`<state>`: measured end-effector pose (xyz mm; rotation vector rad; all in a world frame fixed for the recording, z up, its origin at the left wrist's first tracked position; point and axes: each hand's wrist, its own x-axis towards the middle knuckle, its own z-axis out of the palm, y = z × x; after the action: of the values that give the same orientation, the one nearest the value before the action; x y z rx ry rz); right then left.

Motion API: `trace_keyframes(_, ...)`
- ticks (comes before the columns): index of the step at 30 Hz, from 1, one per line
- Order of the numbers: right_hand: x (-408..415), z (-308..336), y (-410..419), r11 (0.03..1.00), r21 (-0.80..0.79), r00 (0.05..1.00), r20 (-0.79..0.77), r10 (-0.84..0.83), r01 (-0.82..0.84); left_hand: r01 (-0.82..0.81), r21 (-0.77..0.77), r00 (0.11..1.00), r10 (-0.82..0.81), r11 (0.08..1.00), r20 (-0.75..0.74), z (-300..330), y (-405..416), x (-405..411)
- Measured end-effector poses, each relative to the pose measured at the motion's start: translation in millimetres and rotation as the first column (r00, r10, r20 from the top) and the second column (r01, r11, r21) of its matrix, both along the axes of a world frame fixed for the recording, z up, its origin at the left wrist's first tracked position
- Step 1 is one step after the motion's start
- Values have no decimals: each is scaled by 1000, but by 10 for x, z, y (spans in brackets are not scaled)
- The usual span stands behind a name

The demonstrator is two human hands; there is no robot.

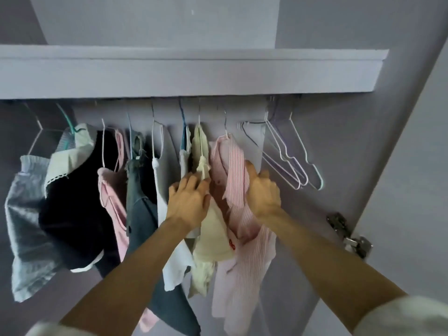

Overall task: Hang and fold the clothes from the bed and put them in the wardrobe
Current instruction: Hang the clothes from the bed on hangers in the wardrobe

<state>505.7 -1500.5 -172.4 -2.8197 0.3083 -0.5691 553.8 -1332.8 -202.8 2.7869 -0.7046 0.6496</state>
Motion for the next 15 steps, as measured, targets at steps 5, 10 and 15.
trace_keyframes(5,294,-151,95,997,78,991,137,0,-11,43,-25,997,-42,999,63,-188,96,50)
trace_keyframes(10,481,-173,190,987,158,973,231,-29,-8,76,44,982,-82,996,170,-235,127,69)
trace_keyframes(15,673,15,211,986,169,976,212,-43,7,85,102,978,-103,991,183,-184,115,129)
